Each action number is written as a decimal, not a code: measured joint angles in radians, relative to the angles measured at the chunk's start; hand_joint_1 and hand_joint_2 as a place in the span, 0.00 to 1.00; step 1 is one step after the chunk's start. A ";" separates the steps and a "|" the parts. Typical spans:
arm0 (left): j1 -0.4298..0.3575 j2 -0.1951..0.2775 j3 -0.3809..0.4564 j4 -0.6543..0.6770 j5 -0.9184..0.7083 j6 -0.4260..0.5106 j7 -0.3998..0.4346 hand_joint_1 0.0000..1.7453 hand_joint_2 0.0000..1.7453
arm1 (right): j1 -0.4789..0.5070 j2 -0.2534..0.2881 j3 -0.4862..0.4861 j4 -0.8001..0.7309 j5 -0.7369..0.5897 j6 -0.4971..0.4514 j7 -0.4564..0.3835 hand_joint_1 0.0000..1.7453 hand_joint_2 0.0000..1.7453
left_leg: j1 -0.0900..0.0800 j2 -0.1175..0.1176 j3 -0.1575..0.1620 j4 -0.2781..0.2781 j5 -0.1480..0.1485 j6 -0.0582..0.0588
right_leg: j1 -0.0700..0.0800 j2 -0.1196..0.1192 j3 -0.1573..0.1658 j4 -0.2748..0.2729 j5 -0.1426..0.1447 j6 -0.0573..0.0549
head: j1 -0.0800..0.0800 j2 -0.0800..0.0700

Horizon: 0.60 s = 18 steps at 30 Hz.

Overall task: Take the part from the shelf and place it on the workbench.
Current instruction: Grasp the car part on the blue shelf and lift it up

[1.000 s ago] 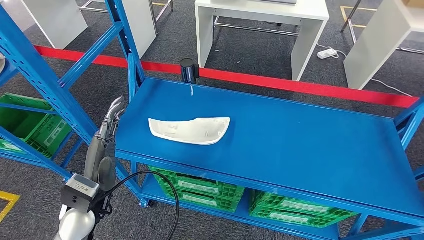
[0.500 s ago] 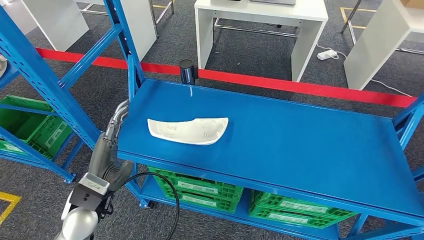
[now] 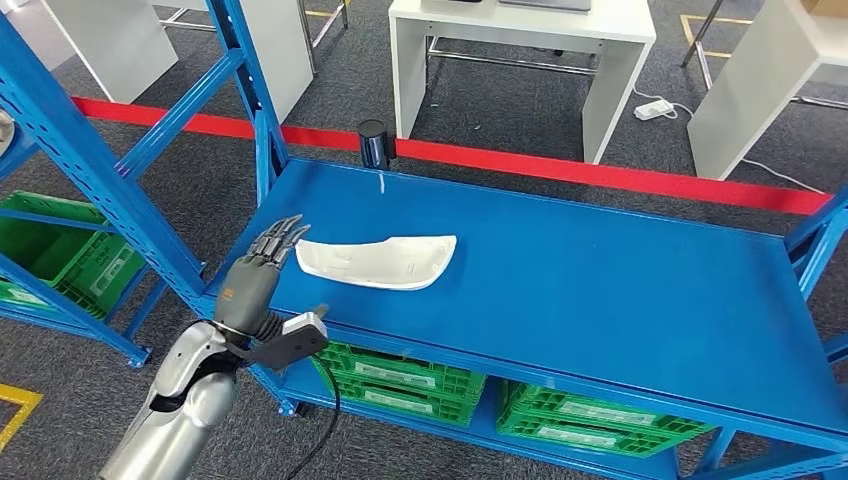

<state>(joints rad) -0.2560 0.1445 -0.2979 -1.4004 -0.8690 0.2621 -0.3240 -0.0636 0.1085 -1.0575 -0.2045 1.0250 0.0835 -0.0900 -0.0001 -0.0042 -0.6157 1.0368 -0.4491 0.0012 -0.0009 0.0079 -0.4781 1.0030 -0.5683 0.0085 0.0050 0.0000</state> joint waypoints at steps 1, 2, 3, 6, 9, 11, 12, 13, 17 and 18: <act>-0.021 -0.002 -0.010 0.042 -0.017 0.006 0.001 0.00 1.00 | 0.000 0.000 0.000 0.000 0.000 0.000 0.000 0.00 0.00 | 0.000 0.000 0.000 0.000 0.000 0.000 | 0.000 0.000 0.000 0.000 0.000 0.000 | 0.000 0.000; -0.040 -0.004 -0.020 0.079 -0.029 0.011 0.002 0.00 1.00 | 0.000 0.000 -0.001 0.000 0.000 0.000 0.000 0.00 0.00 | 0.000 0.000 0.000 0.000 0.000 0.000 | 0.000 0.000 0.000 0.000 0.000 0.000 | 0.000 0.000; -0.057 -0.007 -0.030 0.115 -0.041 0.019 0.005 0.00 1.00 | 0.000 0.000 -0.001 0.000 0.000 0.000 0.000 0.00 0.00 | 0.000 0.000 0.000 0.000 0.000 0.000 | 0.000 0.000 0.000 0.000 0.000 0.000 | 0.000 0.000; -0.095 -0.018 -0.055 0.200 -0.077 0.051 0.015 0.00 1.00 | 0.000 -0.001 -0.002 0.000 0.000 0.000 -0.001 0.00 0.00 | 0.000 0.000 0.000 0.000 0.000 0.000 | 0.000 0.000 0.000 0.000 0.000 0.000 | 0.000 0.000; -0.125 -0.028 -0.074 0.265 -0.106 0.081 0.025 0.00 1.00 | 0.000 -0.002 -0.002 0.000 0.000 0.000 -0.003 0.00 0.00 | 0.000 0.000 0.000 0.000 0.000 0.000 | 0.000 0.000 0.000 0.000 0.000 0.000 | 0.000 0.000; -0.148 -0.034 -0.088 0.312 -0.126 0.101 0.029 0.00 1.00 | 0.000 -0.003 -0.002 0.000 0.001 0.000 -0.003 0.00 0.00 | 0.000 0.000 0.000 0.000 0.000 0.000 | 0.000 0.000 0.000 0.000 0.000 0.000 | 0.000 0.000; -0.158 -0.037 -0.095 0.333 -0.134 0.108 0.030 0.00 1.00 | 0.000 -0.004 -0.003 0.000 0.001 0.000 -0.003 0.00 0.00 | 0.000 0.000 0.000 0.000 0.000 0.000 | 0.000 0.000 0.000 0.000 0.000 0.000 | 0.000 0.000; -0.168 -0.040 -0.100 0.351 -0.140 0.115 0.030 0.00 1.00 | 0.000 -0.004 -0.004 0.000 0.001 0.000 -0.003 0.00 0.00 | 0.000 0.000 0.000 0.000 0.000 0.000 | 0.000 0.000 0.000 0.000 0.000 0.000 | 0.000 0.000; -0.200 -0.057 -0.117 0.406 -0.153 0.132 0.026 0.00 1.00 | 0.000 -0.006 -0.010 0.000 0.001 0.000 -0.003 0.00 0.00 | 0.000 0.000 0.000 0.000 0.000 0.000 | 0.000 0.000 0.000 0.000 0.000 0.000 | 0.000 0.000; -0.207 -0.060 -0.121 0.415 -0.154 0.133 0.026 0.00 1.00 | 0.001 -0.006 -0.011 0.000 0.002 0.000 -0.003 0.00 0.00 | 0.000 0.000 0.000 0.000 0.000 0.000 | 0.000 0.000 0.000 0.000 0.000 0.000 | 0.000 0.000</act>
<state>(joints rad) -0.4628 0.0844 -0.4189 -0.9849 -1.0226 0.3953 -0.2983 -0.0631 0.1021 -1.0690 -0.2045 1.0266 0.0835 -0.0932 -0.0003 -0.0042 -0.6156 1.0367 -0.4492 0.0012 -0.0008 0.0081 -0.4779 1.0030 -0.5682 0.0086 0.0050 0.0000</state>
